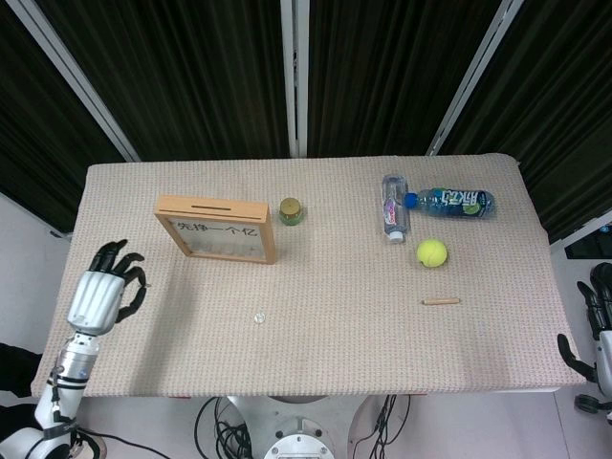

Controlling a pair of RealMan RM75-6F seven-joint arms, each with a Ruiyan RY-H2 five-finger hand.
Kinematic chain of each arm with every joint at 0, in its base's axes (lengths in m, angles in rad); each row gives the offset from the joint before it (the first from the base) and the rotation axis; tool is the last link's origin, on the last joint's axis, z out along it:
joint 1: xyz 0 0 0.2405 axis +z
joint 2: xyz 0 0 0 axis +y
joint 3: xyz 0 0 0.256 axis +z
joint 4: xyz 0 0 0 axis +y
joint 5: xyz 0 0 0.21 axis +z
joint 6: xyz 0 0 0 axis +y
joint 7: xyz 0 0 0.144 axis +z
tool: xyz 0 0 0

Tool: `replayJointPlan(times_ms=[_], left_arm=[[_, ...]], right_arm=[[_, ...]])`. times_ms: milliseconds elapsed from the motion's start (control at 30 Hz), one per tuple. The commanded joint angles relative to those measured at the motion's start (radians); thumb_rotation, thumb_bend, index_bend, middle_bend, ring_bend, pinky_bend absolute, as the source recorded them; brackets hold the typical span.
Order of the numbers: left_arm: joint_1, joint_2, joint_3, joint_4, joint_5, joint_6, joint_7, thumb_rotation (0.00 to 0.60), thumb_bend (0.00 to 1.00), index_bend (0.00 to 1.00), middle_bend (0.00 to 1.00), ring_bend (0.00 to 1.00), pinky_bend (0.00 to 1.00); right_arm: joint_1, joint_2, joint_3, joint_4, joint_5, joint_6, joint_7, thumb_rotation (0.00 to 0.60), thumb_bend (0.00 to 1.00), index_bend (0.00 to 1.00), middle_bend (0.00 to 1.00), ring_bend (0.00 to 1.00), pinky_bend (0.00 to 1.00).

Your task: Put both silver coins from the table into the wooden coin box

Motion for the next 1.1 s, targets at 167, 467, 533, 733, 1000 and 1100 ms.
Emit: replayJointPlan(times_ms=[167,467,533,733,1000,1100], left_arm=[[-0.059,0.163,-0.156,-0.157,-0.143,-0.058,0.044,0.600,0.43,0.62,0.29,0.09,0.15],[-0.200,0.206,-0.247,-0.253,-0.256,-0.222,0.125,0.600,0.43,0.62,0.29,0.09,0.14],[-0.240,0.191,-0.241,-0.245,-0.267,-0.267,0.175,0.600,0.43,0.62,0.29,0.09,0.15],[-0.336,0.116,-0.252,-0.196,-0.330,-0.354,0.217,0.600,0.43,0.62,0.29,0.09,0.15],[-0.414,0.078,-0.270,-0.161,-0.465,-0.441,0.237,0.600,0.43,0.61,0.29,0.09,0.14],[-0.427,0.072,-0.279,-0.158,-0.498,-0.443,0.226,0.600,0.43,0.61,0.29,0.09,0.14]], right_arm=[[-0.001,0.002,-0.002,-0.010,-0.006,0.003,-0.007,0.600,0.33,0.00,0.00,0.00,0.00],[-0.005,0.002,0.001,-0.020,-0.004,0.012,-0.014,0.600,0.33,0.00,0.00,0.00,0.00],[-0.006,0.000,-0.001,-0.019,-0.004,0.012,-0.015,0.600,0.33,0.00,0.00,0.00,0.00],[-0.006,-0.003,-0.002,-0.010,0.003,0.003,-0.013,0.600,0.33,0.00,0.00,0.00,0.00],[-0.004,-0.001,-0.003,0.010,0.001,-0.003,0.029,0.600,0.33,0.00,0.00,0.00,0.00],[-0.004,-0.004,-0.003,0.019,0.000,-0.003,0.031,0.600,0.33,0.00,0.00,0.00,0.00]])
